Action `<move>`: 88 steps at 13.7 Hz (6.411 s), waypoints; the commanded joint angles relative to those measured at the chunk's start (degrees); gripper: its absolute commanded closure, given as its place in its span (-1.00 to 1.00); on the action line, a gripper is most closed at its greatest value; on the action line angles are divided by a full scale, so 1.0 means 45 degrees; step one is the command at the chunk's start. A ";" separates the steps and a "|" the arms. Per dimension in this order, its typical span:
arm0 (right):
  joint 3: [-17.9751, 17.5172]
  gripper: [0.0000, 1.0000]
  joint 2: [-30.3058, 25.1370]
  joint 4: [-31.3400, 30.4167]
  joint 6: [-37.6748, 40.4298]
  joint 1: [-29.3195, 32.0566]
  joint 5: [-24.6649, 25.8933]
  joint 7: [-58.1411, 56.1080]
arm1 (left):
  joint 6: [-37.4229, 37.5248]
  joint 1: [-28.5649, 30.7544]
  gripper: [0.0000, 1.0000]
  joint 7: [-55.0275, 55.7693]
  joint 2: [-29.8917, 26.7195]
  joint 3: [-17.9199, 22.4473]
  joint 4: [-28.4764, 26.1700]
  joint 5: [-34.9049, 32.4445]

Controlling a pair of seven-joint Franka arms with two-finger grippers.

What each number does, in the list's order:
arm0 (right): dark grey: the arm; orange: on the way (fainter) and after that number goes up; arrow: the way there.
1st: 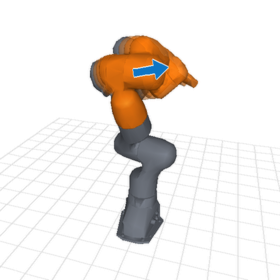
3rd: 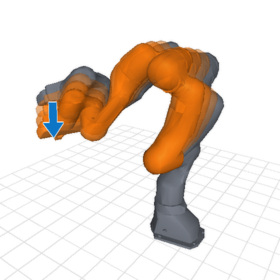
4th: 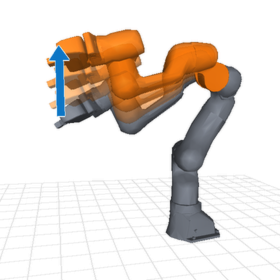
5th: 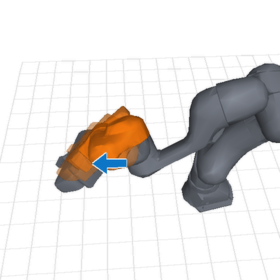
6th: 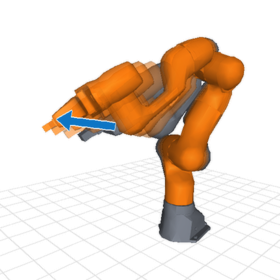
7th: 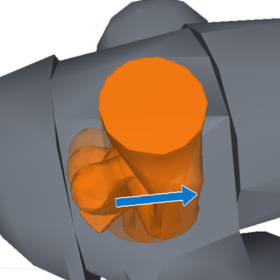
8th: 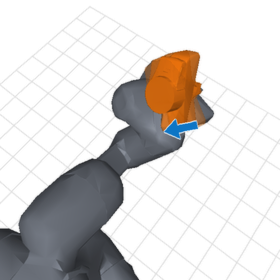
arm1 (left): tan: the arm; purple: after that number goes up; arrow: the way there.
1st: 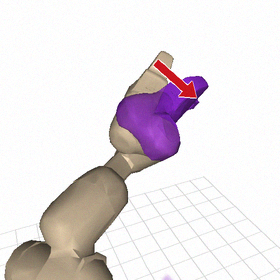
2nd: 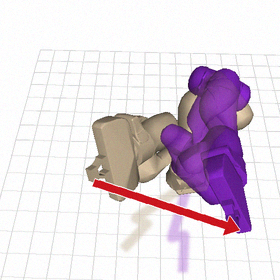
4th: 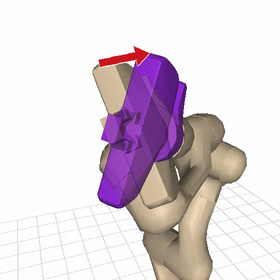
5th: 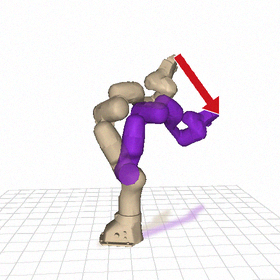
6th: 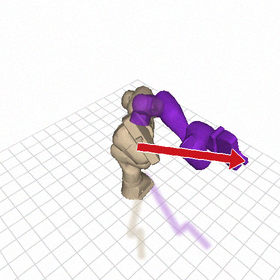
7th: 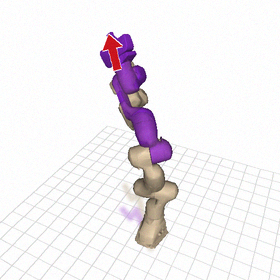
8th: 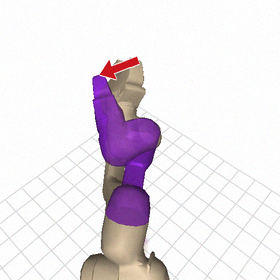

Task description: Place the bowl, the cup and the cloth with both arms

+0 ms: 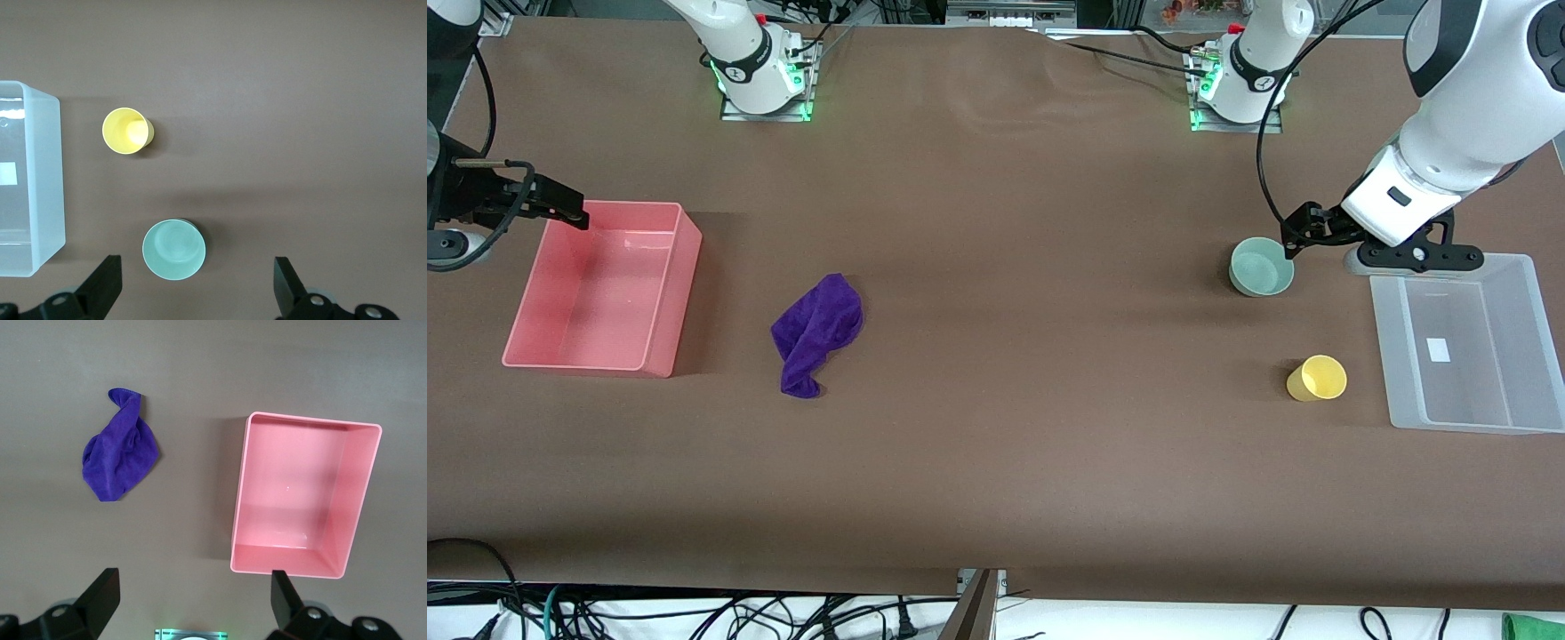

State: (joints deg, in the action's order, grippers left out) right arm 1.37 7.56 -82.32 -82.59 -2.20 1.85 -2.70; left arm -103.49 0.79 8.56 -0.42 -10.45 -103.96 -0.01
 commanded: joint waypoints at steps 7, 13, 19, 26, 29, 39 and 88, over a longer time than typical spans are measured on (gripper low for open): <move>-0.0031 -1.00 0.0039 0.0246 -0.0045 0.0079 -0.0215 -0.0161 | 0.0927 -0.0155 -1.00 0.0091 0.0269 0.0076 0.0679 0.0296; -0.0031 -1.00 0.0059 0.0246 -0.0045 0.0079 -0.0215 -0.0161 | 0.1063 -0.0136 -1.00 -0.0045 0.0289 0.0076 0.0465 0.0295; -0.0031 -1.00 0.0039 0.0246 -0.0065 0.0079 -0.0215 -0.0142 | 0.1668 -0.0116 -1.00 -0.0144 0.0386 0.0076 0.0425 0.0295; -0.0050 -1.00 0.0254 0.0032 -0.0376 -0.0018 -0.0098 -0.0064 | 0.1903 0.0059 -1.00 -0.0183 0.0464 0.0115 0.0425 0.0256; -0.0050 -1.00 0.0429 0.0051 -0.0514 -0.0233 -0.0118 -0.0025 | 0.1981 0.0352 -1.00 -0.0202 0.0504 0.0115 0.0406 0.0256; -0.0031 -1.00 0.0449 -0.0124 -0.0435 -0.0098 -0.0119 -0.0121 | 0.1231 0.2089 -1.00 -0.2643 0.2261 0.0173 -0.1812 0.0179; 0.4713 1.00 0.3320 -0.2461 -0.1873 -0.0644 0.0234 -0.5005 | -0.1297 0.5300 -1.00 -0.9719 0.8058 -0.3011 0.4547 -0.4197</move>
State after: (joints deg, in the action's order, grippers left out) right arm 21.21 23.10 -86.61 -85.50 -4.40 1.95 -24.25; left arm -107.86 29.16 -39.86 31.84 -24.41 -84.32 -18.28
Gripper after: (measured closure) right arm 0.974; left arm 0.000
